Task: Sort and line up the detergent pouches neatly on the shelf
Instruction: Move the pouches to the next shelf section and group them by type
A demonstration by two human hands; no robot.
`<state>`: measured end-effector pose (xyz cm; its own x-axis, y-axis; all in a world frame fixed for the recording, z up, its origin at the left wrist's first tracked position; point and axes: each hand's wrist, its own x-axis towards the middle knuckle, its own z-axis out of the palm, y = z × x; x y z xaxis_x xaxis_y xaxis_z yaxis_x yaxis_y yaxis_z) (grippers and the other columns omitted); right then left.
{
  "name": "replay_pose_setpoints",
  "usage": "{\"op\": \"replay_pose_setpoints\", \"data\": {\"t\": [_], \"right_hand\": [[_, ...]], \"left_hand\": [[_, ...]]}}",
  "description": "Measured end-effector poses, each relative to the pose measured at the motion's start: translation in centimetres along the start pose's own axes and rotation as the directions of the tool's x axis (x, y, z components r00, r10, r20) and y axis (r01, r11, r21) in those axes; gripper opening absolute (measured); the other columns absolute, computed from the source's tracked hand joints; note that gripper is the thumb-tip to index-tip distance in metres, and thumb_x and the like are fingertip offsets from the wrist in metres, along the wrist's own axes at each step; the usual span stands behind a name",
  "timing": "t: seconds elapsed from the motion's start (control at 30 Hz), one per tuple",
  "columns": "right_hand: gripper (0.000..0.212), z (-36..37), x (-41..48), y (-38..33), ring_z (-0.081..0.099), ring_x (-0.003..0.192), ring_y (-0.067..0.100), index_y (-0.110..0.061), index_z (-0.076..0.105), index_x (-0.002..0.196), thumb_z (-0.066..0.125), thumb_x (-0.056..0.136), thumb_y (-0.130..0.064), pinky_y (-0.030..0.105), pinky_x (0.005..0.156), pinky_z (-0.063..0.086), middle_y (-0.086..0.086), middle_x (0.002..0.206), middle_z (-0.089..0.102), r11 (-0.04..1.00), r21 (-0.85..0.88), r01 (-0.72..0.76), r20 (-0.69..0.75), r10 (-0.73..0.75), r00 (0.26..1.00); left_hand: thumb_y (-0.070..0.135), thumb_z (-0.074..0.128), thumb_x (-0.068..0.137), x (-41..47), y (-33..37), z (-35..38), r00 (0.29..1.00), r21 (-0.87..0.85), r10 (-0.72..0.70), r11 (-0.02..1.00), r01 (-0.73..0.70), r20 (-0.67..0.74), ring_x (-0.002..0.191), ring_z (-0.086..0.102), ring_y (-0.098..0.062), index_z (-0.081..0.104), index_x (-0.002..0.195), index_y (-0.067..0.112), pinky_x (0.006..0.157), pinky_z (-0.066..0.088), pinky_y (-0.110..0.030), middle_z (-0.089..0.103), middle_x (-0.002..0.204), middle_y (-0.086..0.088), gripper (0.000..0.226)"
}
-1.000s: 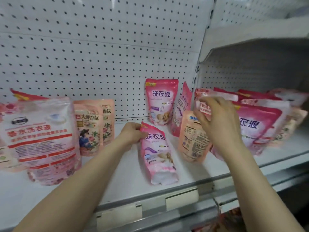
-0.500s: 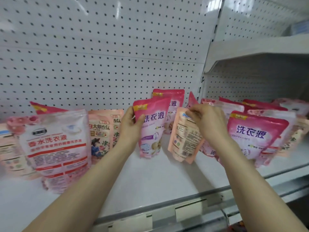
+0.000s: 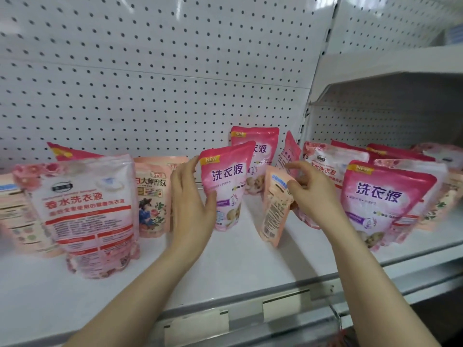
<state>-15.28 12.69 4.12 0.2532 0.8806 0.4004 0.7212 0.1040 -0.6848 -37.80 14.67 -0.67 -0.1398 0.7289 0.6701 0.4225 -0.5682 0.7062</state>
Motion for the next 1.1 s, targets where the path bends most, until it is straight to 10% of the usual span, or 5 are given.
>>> {"op": "replay_pose_setpoints", "data": {"t": [0.27,0.43,0.73,0.93,1.1], "right_hand": [[0.013,2.7,-3.5,-5.4,0.072,0.057,0.021,-0.005,0.067,0.083,0.063,0.094,-0.011,0.029,0.056,0.06,0.007,0.067,0.065,0.86,0.483,-0.166,0.268,0.035,0.963],[0.017,4.5,-4.6,-7.7,0.075,0.067,0.027,-0.013,0.069,0.105,0.064,0.095,-0.026,0.026,0.056,0.058,0.006,0.069,0.072,0.724,0.677,-0.13,0.271,-0.081,0.959],[0.041,15.7,-4.1,-8.4,0.061,0.107,0.008,-0.016,0.053,0.137,0.059,0.097,-0.023,0.034,0.093,0.053,0.002,0.128,0.064,0.898,0.437,0.047,0.357,-0.221,0.908],[0.016,19.8,-3.3,-9.9,0.072,0.086,0.019,-0.028,0.07,0.083,0.061,0.094,-0.035,0.05,0.085,0.057,-0.002,0.089,0.075,0.895,0.441,-0.061,0.349,-0.109,0.931],[0.015,17.2,-4.0,-8.6,0.073,0.089,0.027,-0.031,0.066,0.087,0.055,0.098,-0.032,0.055,0.082,0.057,0.003,0.094,0.075,0.773,0.621,-0.132,0.21,-0.001,0.978]], "left_hand": [[0.043,0.075,0.073,-6.0,1.1,0.6,0.819,0.052,-0.125,0.992,0.116,0.56,0.129,0.045,-0.009,0.02,0.149,0.038,0.105,0.042,-0.032,0.041,0.146,0.011,0.093],[0.015,0.065,0.086,-6.4,-0.2,-1.8,0.934,-0.014,-0.295,0.953,0.304,0.2,0.096,0.067,-0.014,0.055,0.123,0.025,0.08,0.053,-0.029,0.068,0.1,0.01,0.04],[0.01,0.069,0.085,-7.9,-2.4,-11.2,0.902,-0.182,-0.423,0.883,0.432,0.089,0.098,0.07,-0.008,0.06,0.12,0.021,0.081,0.058,-0.031,0.072,0.109,0.008,0.037],[0.0,0.07,0.081,-9.5,-3.1,-13.3,0.893,-0.277,-0.448,0.854,0.44,0.039,0.09,0.073,-0.012,0.065,0.108,0.024,0.069,0.058,-0.023,0.076,0.098,0.008,0.037],[-0.001,0.069,0.081,-9.9,-3.7,-14.0,0.873,-0.466,-0.487,0.771,0.434,0.008,0.099,0.071,-0.023,0.056,0.123,0.013,0.075,0.06,-0.036,0.073,0.109,-0.005,0.046]]}}
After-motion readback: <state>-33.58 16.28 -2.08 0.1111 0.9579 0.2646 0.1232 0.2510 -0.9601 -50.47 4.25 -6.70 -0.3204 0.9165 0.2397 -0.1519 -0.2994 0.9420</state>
